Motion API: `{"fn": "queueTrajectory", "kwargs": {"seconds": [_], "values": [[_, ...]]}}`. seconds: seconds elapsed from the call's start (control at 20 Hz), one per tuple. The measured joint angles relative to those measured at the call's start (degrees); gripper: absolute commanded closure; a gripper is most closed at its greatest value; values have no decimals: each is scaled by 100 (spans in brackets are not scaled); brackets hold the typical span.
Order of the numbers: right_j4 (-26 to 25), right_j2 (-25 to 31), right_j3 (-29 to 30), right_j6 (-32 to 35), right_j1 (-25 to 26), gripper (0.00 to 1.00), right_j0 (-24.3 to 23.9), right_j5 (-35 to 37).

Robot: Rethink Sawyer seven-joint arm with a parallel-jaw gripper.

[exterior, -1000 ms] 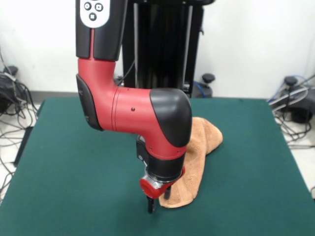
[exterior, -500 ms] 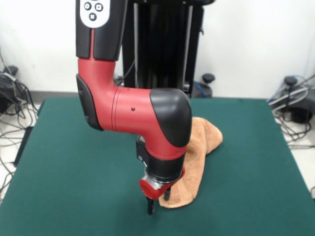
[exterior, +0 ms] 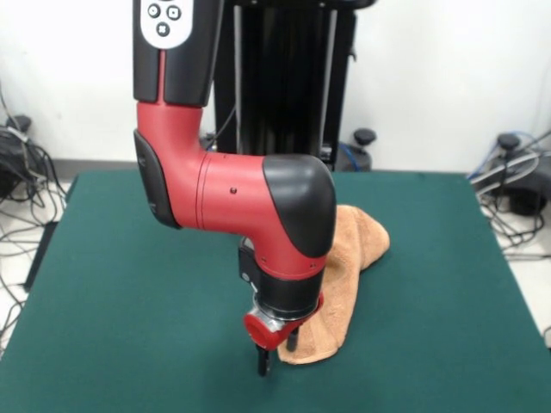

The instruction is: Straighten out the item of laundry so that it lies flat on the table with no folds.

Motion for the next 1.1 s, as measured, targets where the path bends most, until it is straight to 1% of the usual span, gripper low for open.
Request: {"fn": "queueTrajectory", "kwargs": {"seconds": [1.0,1.05,1.1], "values": [[0,1,7,0,6,0,0,-5],[0,1,10,0,8,100,1,-6],[0,0,12,0,8,100,-1,-10]]}}
